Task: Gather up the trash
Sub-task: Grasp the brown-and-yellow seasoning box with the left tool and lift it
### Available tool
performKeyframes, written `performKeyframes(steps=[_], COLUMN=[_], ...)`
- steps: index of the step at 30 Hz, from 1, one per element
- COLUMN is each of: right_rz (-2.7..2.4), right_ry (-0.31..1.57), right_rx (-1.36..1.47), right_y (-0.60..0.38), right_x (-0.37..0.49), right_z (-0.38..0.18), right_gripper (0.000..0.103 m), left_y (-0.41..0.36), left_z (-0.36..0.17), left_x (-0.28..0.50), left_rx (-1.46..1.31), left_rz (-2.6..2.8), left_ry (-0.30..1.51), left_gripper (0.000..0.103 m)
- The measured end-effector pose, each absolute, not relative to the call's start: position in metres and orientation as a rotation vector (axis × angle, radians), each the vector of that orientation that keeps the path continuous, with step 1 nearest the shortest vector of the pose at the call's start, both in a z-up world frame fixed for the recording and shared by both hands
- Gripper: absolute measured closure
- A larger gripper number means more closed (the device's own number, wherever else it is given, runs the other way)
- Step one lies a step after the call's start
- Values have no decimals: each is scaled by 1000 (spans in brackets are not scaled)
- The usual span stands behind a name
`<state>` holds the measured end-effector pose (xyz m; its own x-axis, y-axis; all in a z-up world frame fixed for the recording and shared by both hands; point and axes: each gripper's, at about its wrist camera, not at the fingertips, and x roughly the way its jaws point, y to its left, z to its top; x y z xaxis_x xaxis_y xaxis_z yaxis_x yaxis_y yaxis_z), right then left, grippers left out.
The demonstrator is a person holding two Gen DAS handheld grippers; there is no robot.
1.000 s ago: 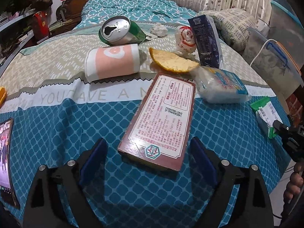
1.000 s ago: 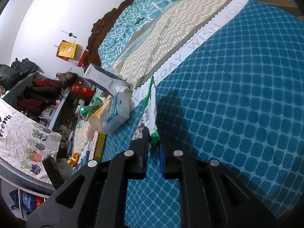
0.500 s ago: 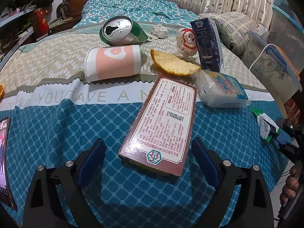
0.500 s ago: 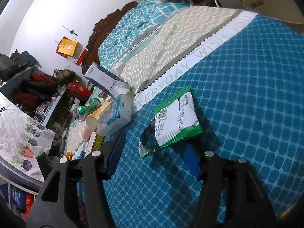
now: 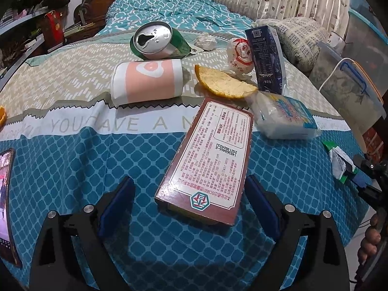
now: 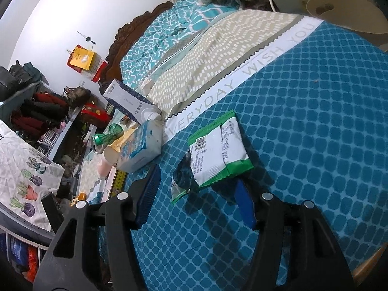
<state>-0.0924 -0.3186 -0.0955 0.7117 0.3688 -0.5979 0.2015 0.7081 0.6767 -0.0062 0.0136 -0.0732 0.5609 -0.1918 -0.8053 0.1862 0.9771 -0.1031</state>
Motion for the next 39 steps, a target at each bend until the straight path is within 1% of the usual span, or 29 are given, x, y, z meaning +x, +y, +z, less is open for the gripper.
performKeyframes(steps=[18,20,21,22,27,34,39], right_rz=[68,66,64,62,53,50,50], right_ry=[769,774,776,778,776,791,792], right_rx=[823,821,820,819,810,785,779], right_y=[-339,-338,-336,-336,-331,-323,-320], right_x=[-111,-110,-109,-109,-105,-95,-92], right_z=[-96,-96,-96,-96,-94,-96,-98], right_gripper=[41,41,41,41,41,41,41], left_y=[10,10,10,9,15,38,40], left_z=[-72,-73,-74,-74,-67,-49,-33], left_x=[-14,-14,-14,-14,-17,-19,-22], left_rx=[12,15,17,21,1,-110,-145], left_rz=[-210,-212,-218,-226,-213,-197,-222], left_ry=[930,929,933,933,894,829,781], left_gripper=[15,21,33,38,39,39,40])
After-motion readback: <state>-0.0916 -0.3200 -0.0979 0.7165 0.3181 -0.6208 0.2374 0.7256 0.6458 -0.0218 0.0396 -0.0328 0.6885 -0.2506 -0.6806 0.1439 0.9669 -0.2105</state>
